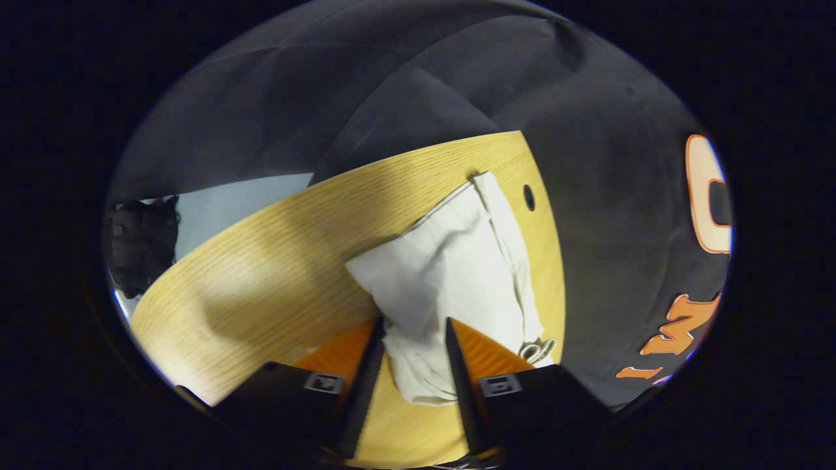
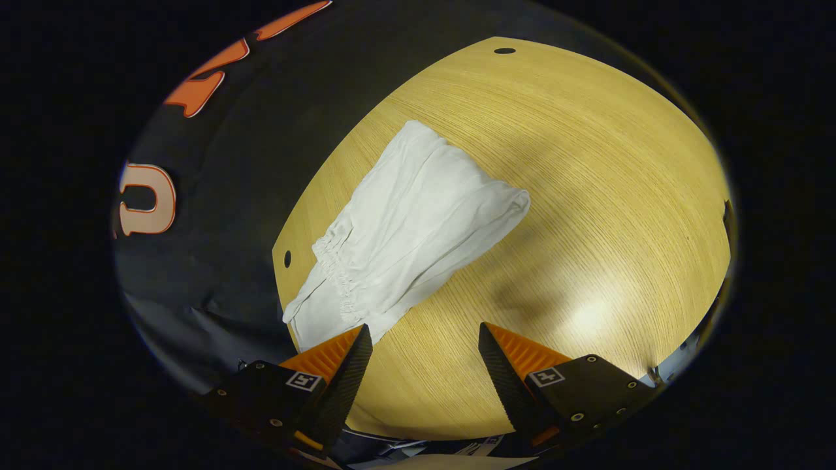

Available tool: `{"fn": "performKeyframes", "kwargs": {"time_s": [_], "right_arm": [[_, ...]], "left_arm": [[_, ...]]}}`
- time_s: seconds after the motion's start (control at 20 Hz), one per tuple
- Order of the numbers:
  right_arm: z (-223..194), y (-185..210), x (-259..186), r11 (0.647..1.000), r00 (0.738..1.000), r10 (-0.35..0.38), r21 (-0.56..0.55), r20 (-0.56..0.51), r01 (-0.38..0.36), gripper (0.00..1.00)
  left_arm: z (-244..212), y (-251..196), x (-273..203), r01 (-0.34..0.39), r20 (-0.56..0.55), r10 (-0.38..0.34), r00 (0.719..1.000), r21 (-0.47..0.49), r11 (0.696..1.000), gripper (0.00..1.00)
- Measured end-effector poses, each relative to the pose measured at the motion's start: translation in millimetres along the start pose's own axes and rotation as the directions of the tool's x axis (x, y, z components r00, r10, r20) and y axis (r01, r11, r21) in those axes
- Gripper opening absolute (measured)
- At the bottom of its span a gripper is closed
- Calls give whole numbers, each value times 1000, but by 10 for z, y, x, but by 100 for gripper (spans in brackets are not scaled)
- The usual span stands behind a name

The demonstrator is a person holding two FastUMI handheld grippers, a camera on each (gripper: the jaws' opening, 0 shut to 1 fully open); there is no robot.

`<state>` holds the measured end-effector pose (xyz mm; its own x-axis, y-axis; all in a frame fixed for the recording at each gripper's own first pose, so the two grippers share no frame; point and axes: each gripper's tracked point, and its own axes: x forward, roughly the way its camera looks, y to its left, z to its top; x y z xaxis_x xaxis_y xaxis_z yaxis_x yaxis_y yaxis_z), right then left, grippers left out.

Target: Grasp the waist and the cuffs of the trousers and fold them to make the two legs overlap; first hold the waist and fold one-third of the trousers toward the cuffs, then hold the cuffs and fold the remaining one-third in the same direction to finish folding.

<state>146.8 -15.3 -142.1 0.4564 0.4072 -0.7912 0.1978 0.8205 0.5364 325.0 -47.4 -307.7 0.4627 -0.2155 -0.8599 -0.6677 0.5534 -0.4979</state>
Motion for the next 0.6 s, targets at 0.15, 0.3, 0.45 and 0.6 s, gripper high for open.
{"fn": "performKeyframes", "kwargs": {"time_s": [0.15, 0.3, 0.45, 0.6], "right_arm": [[10, -94, -18, 1000, 1000, -5, 11, 1, 5, 99], [41, -125, -52, 1000, 1000, 10, 24, 4, -10, 98], [102, -193, -87, 1000, 1000, 10, 10, 15, -10, 98], [209, -272, -156, 1000, 1000, 15, -9, 22, -15, 98]], "left_arm": [[57, -118, 123, 54, 35, -52, 998, -53, 997, 10], [74, -184, 11, 90, 73, -87, 994, -38, 995, 4], [107, -462, -231, 119, 115, -128, 985, 81, 990, 4], [105, -983, -568, 180, 165, -209, 964, 173, 968, 4]]}}
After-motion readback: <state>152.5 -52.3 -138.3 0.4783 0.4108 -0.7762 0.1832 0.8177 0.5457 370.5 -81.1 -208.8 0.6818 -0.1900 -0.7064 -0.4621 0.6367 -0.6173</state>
